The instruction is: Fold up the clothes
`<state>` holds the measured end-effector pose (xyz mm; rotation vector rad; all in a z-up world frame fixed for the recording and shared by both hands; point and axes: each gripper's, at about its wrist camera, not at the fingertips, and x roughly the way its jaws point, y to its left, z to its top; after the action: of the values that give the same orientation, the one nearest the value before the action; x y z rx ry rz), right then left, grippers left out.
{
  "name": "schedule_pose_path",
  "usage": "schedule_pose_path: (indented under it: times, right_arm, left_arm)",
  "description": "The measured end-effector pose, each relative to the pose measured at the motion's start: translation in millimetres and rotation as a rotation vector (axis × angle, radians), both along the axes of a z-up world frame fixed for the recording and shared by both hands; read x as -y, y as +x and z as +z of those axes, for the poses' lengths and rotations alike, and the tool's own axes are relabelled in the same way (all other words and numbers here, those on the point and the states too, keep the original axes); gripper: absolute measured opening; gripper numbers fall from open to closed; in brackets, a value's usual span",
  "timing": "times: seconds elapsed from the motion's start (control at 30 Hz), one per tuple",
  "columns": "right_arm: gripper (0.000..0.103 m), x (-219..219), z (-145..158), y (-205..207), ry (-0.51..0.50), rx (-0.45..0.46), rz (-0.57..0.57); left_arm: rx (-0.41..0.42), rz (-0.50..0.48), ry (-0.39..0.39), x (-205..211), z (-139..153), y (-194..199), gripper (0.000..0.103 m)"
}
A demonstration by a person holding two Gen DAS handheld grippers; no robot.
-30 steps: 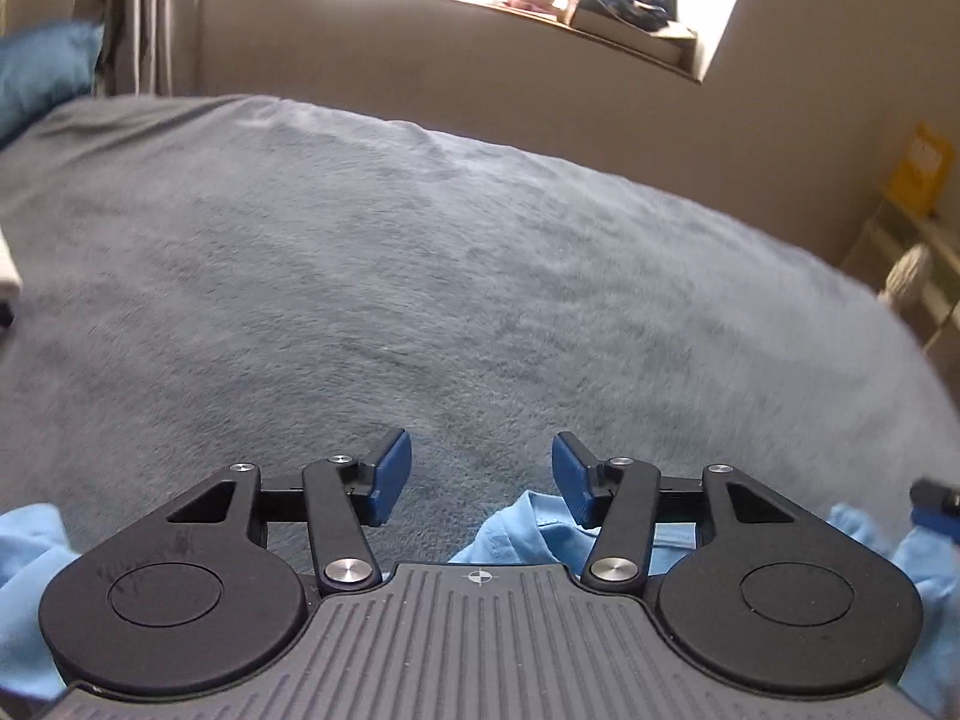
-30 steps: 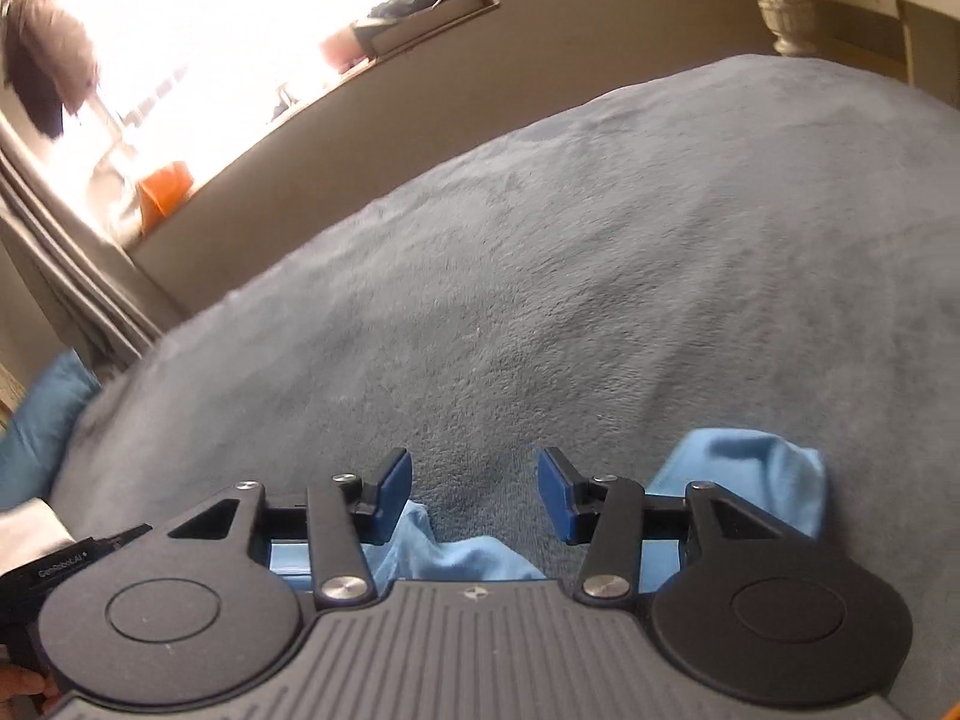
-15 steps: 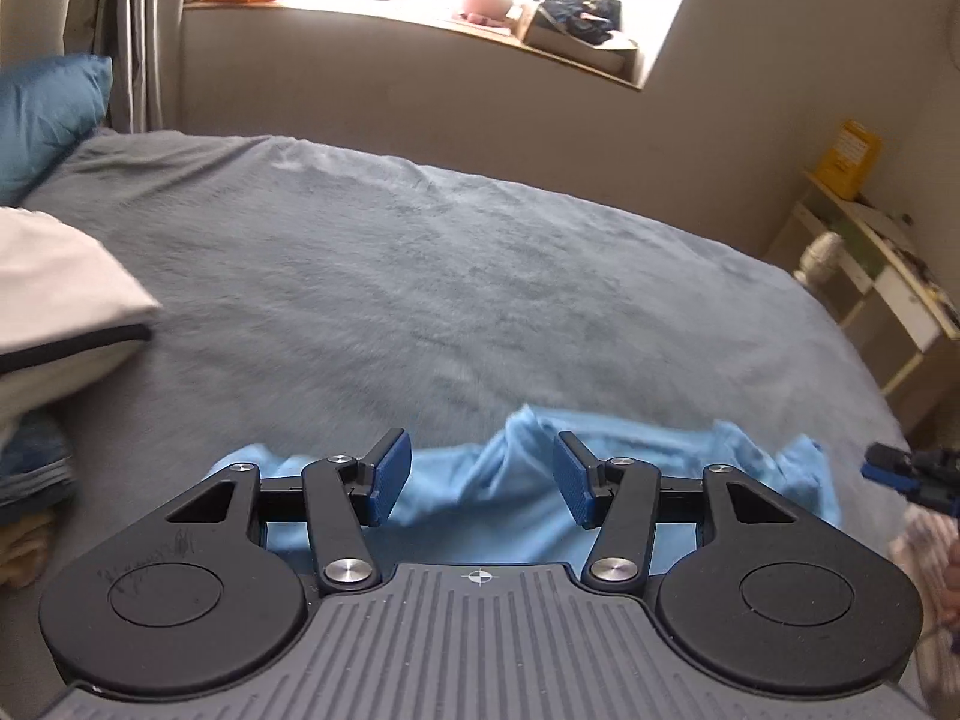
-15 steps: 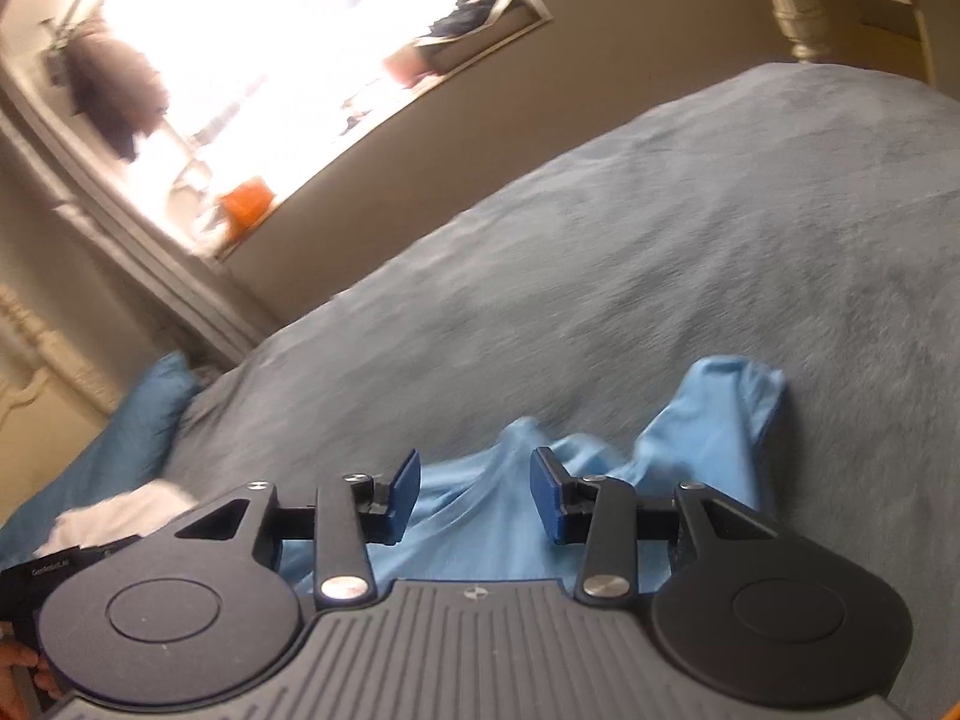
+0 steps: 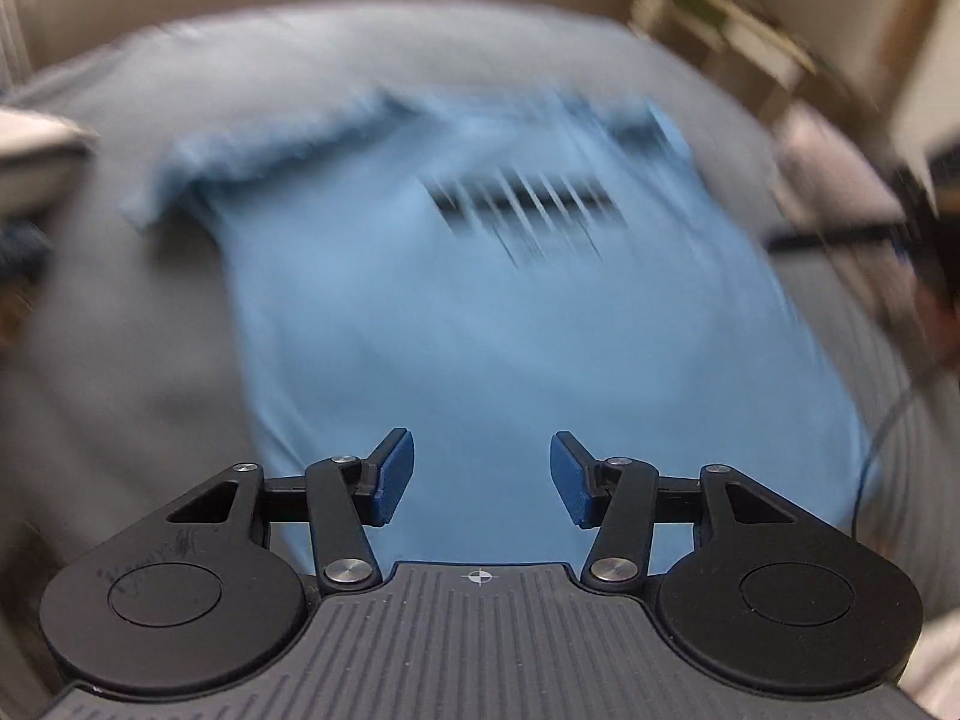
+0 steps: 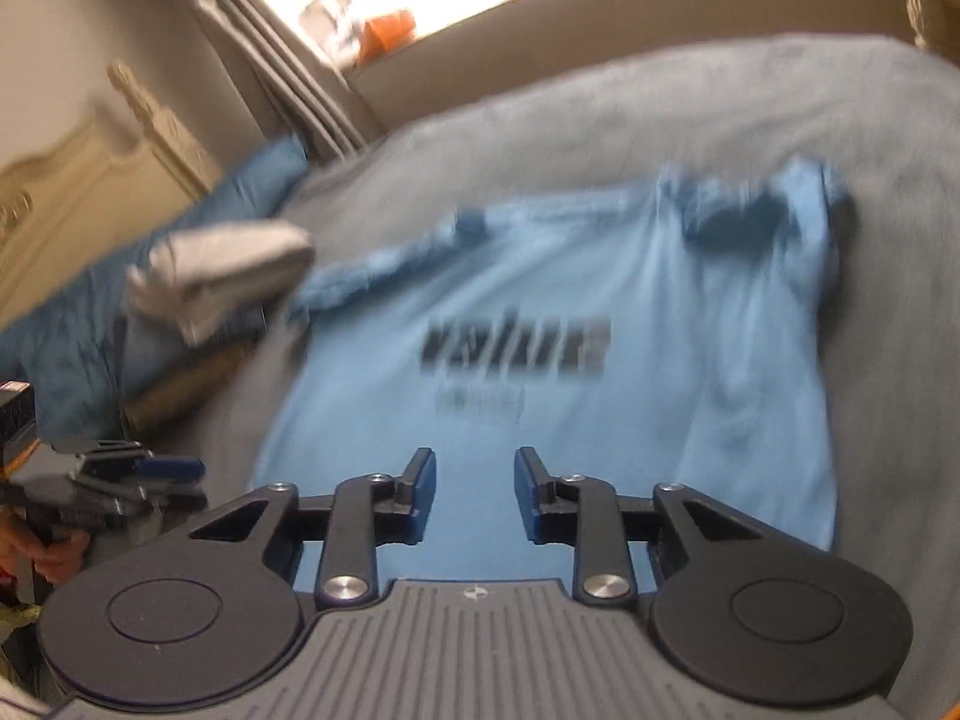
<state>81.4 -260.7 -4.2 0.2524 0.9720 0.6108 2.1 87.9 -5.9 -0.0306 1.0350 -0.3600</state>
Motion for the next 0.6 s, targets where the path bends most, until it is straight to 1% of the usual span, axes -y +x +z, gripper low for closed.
schedule_pose_path:
  times: [0.03,0.13,0.2,0.33,0.43,0.5,0.6]
  right_arm:
    - [0.028,-1,-7,-9,-0.009,-0.016,0.004]
    - [0.026,4,-33,-38,-0.042,-0.066,-0.020]
    - [0.026,14,-49,-55,-0.089,-0.098,-0.054]
    - [0.026,42,-67,-90,-0.217,-0.124,-0.098]
    - [0.025,75,-70,-113,-0.247,-0.161,-0.170]
    - [0.025,93,-65,-123,-0.245,-0.171,-0.226]
    - [0.025,107,-49,-131,-0.250,-0.132,-0.277]
  left_arm:
    - [-0.012,-0.010,0.007,-1,-6,-8,0.044]
    - [-0.050,-0.038,0.029,-5,-26,-31,0.041]
    - [-0.074,-0.057,0.043,-7,-39,-47,0.041]
    - [-0.124,-0.095,0.071,-11,-65,-78,0.041]
    - [-0.160,-0.122,0.094,-15,-84,-101,0.041]
    - [-0.164,-0.102,0.117,-26,-78,-108,0.041]
    - [-0.110,-0.074,0.100,-35,-59,-114,0.041]
